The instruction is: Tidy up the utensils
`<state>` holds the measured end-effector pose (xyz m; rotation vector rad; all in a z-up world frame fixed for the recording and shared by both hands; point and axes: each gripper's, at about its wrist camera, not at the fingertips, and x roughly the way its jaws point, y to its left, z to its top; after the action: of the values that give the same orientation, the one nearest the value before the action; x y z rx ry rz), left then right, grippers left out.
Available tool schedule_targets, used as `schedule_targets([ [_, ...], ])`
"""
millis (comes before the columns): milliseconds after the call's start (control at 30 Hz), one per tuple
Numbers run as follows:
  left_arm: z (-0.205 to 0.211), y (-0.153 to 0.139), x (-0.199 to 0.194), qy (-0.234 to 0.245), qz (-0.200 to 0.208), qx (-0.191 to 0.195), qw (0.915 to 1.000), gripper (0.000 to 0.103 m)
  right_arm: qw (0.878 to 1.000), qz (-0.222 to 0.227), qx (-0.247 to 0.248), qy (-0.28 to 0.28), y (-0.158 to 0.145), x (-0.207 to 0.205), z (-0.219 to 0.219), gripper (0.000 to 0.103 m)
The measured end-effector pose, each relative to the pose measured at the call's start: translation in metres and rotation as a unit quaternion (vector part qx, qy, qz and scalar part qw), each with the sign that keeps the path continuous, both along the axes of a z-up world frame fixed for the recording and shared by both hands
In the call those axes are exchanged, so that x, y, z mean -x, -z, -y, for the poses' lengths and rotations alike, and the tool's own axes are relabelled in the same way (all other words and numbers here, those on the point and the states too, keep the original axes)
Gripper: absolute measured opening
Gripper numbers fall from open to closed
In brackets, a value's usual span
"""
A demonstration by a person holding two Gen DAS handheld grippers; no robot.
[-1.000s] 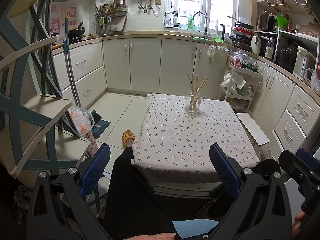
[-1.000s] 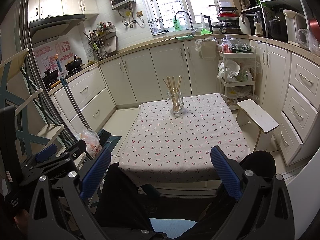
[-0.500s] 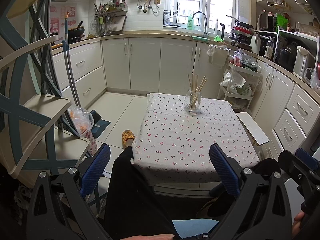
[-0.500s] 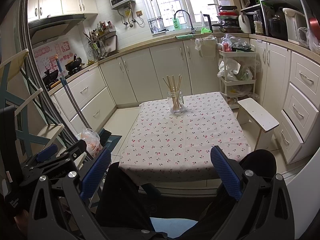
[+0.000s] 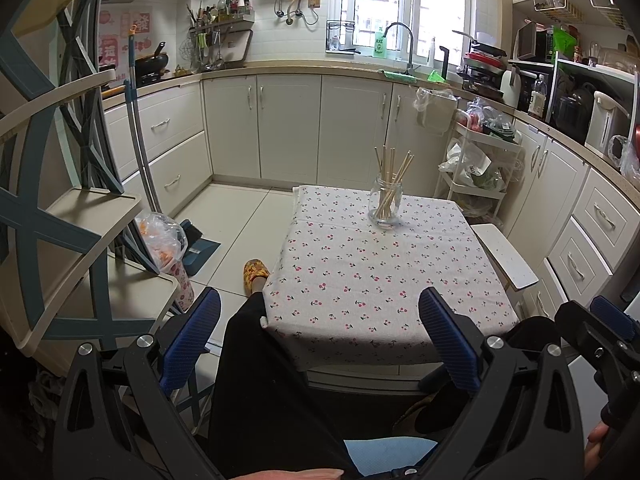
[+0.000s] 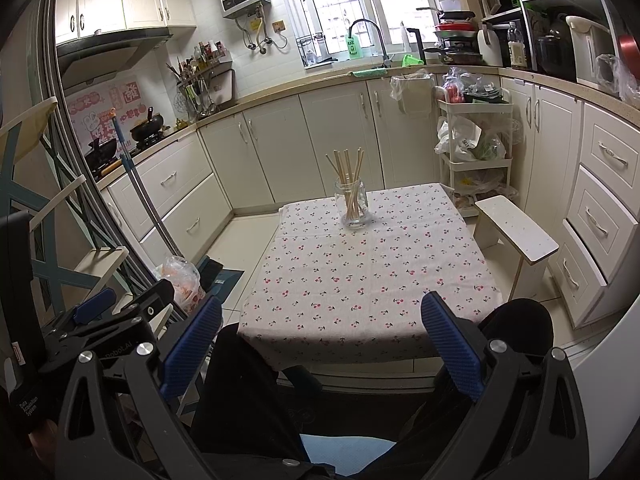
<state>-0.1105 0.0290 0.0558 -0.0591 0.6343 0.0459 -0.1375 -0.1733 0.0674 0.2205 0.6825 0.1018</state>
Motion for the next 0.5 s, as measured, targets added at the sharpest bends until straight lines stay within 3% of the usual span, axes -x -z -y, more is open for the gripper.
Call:
schedule_targets([
  [500,0.0008,-0.0003,0.0008,-0.001,0.0,0.001,1.0,0.095,1.0,0.0,0.0,0.0,-0.0005,0.0005,-0.001,0.096],
])
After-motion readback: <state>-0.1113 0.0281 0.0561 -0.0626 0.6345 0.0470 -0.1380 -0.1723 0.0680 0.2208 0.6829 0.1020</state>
